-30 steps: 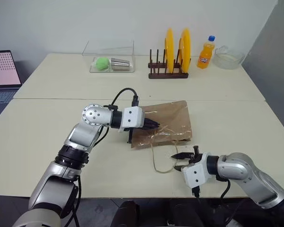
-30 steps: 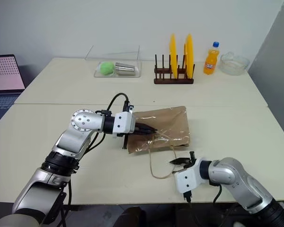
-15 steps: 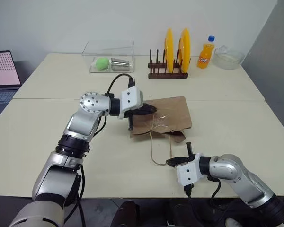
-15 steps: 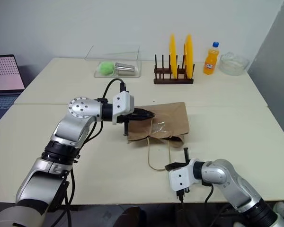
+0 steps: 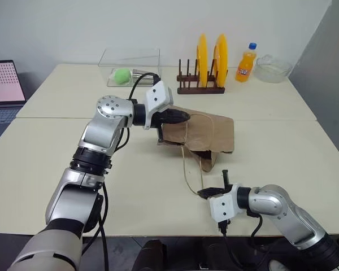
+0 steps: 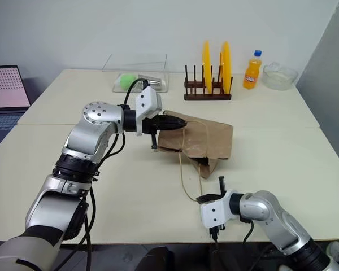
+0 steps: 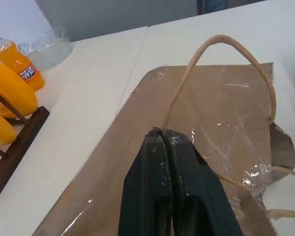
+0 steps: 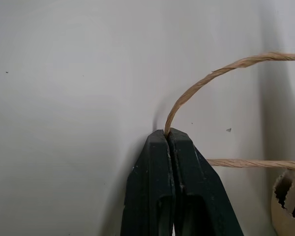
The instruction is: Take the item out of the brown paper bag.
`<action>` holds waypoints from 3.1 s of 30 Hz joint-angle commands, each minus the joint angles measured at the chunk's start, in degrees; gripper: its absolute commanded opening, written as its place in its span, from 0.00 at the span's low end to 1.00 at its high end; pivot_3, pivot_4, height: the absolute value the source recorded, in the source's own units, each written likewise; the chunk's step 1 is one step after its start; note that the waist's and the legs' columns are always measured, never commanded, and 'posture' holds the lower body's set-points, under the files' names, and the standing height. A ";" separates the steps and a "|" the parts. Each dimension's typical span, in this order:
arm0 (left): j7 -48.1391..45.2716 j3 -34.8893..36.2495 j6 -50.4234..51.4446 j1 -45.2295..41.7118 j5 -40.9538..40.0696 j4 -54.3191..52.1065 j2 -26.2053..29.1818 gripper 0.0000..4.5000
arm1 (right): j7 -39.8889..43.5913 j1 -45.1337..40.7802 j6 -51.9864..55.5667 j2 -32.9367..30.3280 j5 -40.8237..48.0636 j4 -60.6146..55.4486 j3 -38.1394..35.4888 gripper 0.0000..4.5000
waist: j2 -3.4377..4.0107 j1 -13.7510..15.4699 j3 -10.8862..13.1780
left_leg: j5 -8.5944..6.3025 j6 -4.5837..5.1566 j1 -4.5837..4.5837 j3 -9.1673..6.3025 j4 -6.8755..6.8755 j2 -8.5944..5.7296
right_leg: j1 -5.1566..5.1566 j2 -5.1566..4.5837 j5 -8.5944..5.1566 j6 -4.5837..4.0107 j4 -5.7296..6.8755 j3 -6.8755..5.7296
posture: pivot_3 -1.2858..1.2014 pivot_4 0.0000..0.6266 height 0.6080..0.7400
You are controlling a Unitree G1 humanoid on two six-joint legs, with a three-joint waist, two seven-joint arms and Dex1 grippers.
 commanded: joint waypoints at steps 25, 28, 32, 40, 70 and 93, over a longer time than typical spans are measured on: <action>1.26 4.36 -2.97 -11.22 -0.21 5.68 -0.63 0.00 | 8.00 4.78 3.59 -4.83 -2.09 -0.70 5.08 0.01 | -0.06 0.08 -0.23 | -0.01 -0.03 0.10 0.01 -0.04 -0.03 | 0.14 -0.04 -0.01 0.02 -0.15 0.00 | 0.52 0.24 1.00; 1.08 4.42 -3.22 -11.30 -0.30 5.69 -0.70 0.00 | 7.89 4.98 3.59 -4.88 -2.13 -0.92 5.02 0.01 | -0.08 0.07 -0.24 | -0.01 -0.03 0.11 0.00 -0.04 -0.04 | 0.15 -0.04 -0.02 0.02 -0.14 0.00 | 0.52 0.24 1.00; 0.51 4.96 -2.09 -11.31 -1.56 5.01 -0.79 0.00 | 6.55 5.46 2.96 -5.37 -1.75 -1.87 3.48 0.01 | -0.08 0.08 -0.24 | -0.01 -0.03 0.11 0.01 -0.04 -0.04 | 0.15 -0.04 -0.02 0.03 -0.14 0.00 | 0.52 0.24 1.00; -5.06 5.14 3.45 -7.58 -5.69 -1.82 1.91 0.00 | 2.53 7.56 0.52 -5.76 5.26 -7.85 -5.09 0.04 | -0.08 0.03 -0.22 | 0.00 -0.05 0.06 0.01 -0.05 -0.04 | 0.11 -0.05 -0.02 0.03 -0.14 0.01 | 0.52 0.24 1.00; -4.68 5.04 2.91 -10.09 -5.20 4.00 -1.93 0.00 | -13.60 -16.90 42.11 6.76 18.23 -21.77 1.65 0.57 | -0.16 0.00 -0.07 | 0.13 -0.26 -0.77 -0.02 0.04 -0.08 | -0.80 -0.13 0.11 -0.32 0.15 0.00 | 0.52 0.24 1.00; -4.83 5.30 1.88 -11.14 -5.37 5.50 -2.75 0.00 | -18.76 -26.94 58.13 11.62 -7.24 -9.93 16.01 0.57 | -0.15 -0.34 -0.08 | 0.09 -0.17 -0.76 -0.04 0.05 -0.10 | -0.83 -0.13 0.12 -0.33 0.19 -0.04 | 0.52 0.24 1.00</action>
